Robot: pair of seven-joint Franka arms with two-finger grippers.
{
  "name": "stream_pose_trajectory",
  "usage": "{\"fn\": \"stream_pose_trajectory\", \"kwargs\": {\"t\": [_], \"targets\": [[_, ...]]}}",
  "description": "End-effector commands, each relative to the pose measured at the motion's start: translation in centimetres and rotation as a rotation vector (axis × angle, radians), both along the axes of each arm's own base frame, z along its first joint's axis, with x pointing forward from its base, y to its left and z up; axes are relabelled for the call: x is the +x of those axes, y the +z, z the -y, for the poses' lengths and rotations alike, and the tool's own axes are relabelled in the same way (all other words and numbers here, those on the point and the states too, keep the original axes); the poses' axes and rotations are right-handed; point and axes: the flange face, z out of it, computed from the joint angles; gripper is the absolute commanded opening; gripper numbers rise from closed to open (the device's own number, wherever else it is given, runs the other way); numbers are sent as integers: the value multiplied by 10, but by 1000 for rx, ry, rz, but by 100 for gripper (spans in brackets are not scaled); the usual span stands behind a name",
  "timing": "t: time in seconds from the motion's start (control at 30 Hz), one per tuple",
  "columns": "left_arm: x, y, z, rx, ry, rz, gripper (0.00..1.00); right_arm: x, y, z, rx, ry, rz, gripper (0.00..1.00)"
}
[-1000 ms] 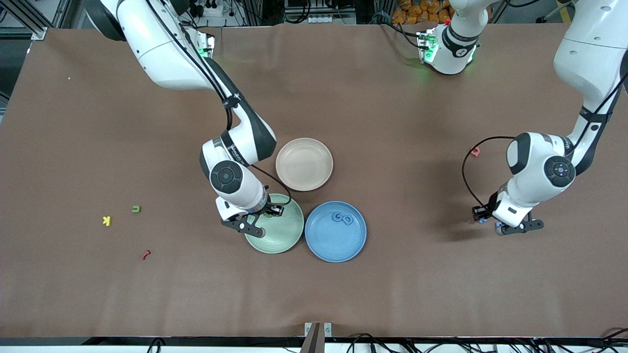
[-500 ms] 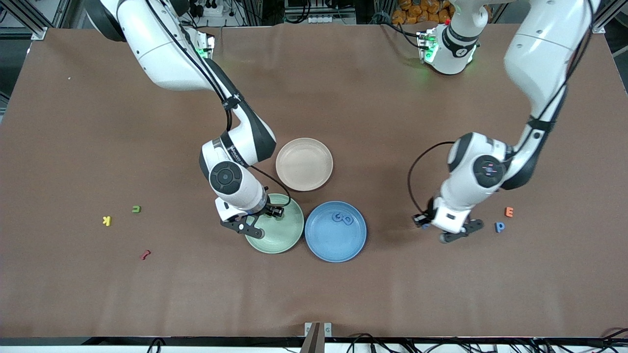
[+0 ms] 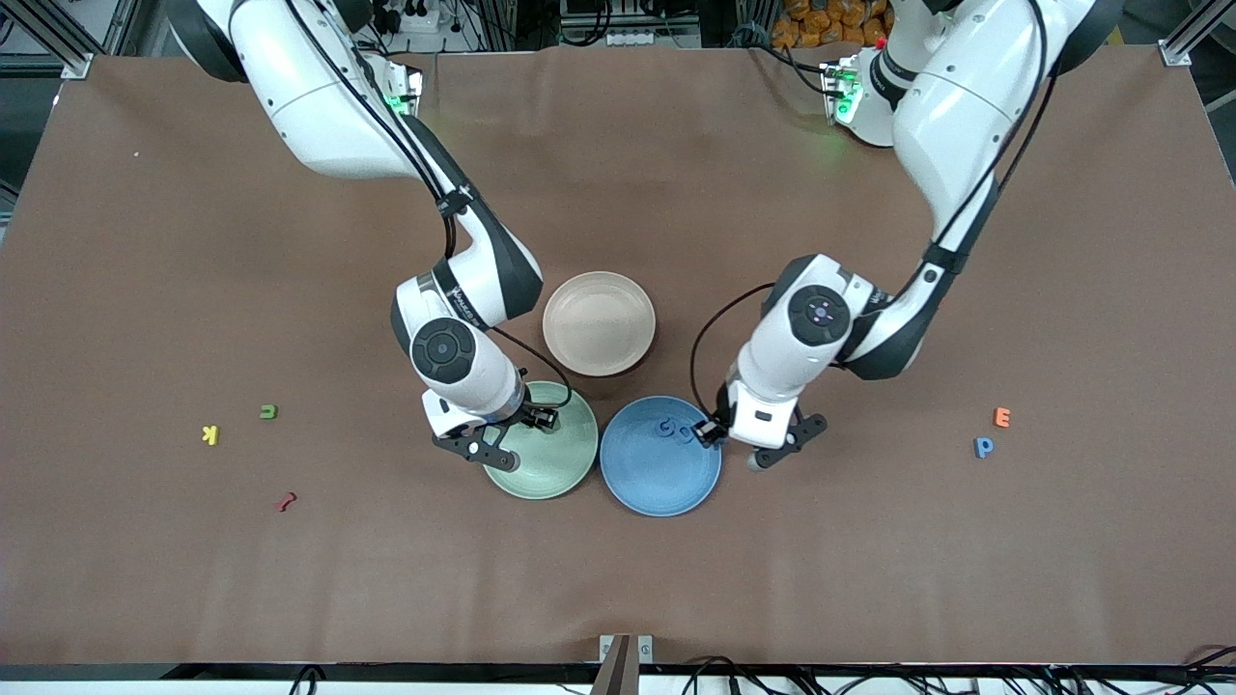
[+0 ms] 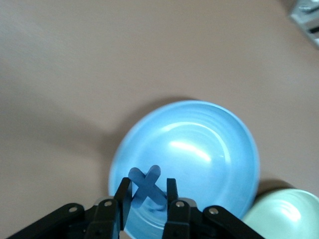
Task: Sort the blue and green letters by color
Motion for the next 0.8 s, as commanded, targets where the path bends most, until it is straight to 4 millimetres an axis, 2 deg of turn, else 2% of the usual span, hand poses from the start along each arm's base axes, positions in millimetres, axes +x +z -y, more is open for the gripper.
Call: {"fn": "stream_pose_trajectory", "kwargs": {"t": [0.0, 0.2, 0.33, 0.5, 0.53, 0.6, 0.63, 0.67, 0.77], "targets": [[-3, 3, 29, -52, 34, 61, 0, 4, 9, 6, -15, 21, -6, 63], [-25, -8, 63, -36, 1, 89, 0, -2, 23, 12, -37, 67, -50, 63], [-41, -21, 83, -17, -16, 86, 0, -3, 32, 23, -57, 70, -88, 64], [-48, -33, 86, 8, -44, 83, 0, -13, 43, 34, -63, 70, -99, 64], [-48, -33, 86, 11, -48, 86, 11, -15, 45, 38, -64, 70, -102, 64], [-46, -32, 83, 24, -59, 98, 69, -19, 50, 48, -65, 64, -106, 64], [-46, -31, 83, 29, -64, 105, 87, -22, 51, 53, -66, 59, -110, 65], [-46, -30, 84, 30, -68, 109, 97, -25, 53, 58, -67, 55, -113, 67], [-45, -29, 83, 32, -68, 112, 100, -35, 56, 69, -72, 46, -123, 71]]}}
